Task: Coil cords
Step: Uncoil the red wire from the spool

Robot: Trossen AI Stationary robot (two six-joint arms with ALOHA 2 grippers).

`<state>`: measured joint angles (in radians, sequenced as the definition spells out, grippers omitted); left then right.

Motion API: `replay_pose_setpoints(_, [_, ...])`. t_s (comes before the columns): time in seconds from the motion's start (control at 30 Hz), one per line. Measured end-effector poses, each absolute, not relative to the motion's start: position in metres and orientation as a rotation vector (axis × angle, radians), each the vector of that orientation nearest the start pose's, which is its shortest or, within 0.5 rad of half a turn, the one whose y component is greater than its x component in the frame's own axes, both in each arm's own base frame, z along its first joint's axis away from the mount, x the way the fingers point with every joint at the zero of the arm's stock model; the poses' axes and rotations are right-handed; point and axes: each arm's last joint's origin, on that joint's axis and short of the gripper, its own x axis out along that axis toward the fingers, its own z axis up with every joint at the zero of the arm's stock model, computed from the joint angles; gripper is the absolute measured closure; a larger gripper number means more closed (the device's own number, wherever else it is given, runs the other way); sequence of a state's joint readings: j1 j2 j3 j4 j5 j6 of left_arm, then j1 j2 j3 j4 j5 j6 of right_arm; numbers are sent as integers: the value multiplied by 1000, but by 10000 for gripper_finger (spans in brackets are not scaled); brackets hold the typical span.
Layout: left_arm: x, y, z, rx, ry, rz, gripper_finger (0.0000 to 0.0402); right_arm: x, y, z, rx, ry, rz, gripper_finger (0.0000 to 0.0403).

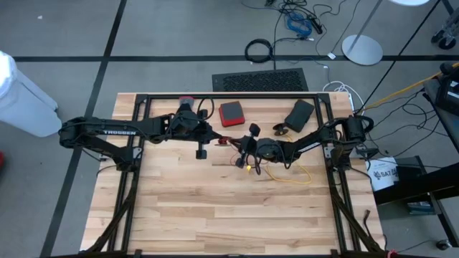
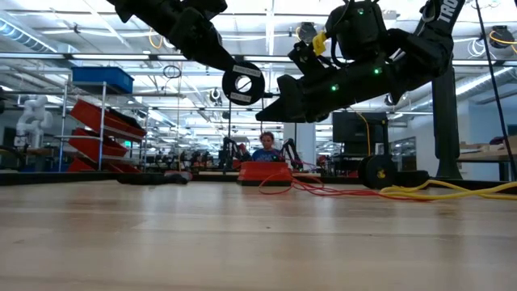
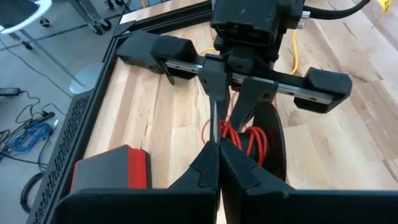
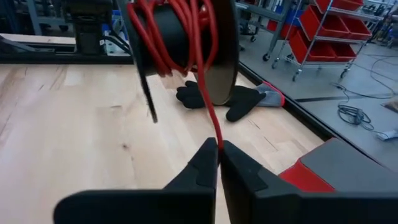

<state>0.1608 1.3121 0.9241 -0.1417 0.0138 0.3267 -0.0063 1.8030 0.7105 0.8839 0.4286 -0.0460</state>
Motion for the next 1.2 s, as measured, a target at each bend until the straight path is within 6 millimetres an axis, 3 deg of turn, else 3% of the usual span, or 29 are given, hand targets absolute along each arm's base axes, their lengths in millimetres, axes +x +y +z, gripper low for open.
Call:
replay_pose_setpoints(0.43, [278,51,266,336,656,207,401,337,-10,151,-98,231,-489,402])
replay_pose_setpoints(0.7, [292,55,248,365,712,271,401,339,5,176,-120,123,-459,403])
replay_pose_setpoints(0.97, [313,59,245,355,567,316,401,353,15,188,-134,166,-402,403])
replay_pose_setpoints(1.2, [315,61,250,330,502,352,401,353,17,187,-137,175,-401,403])
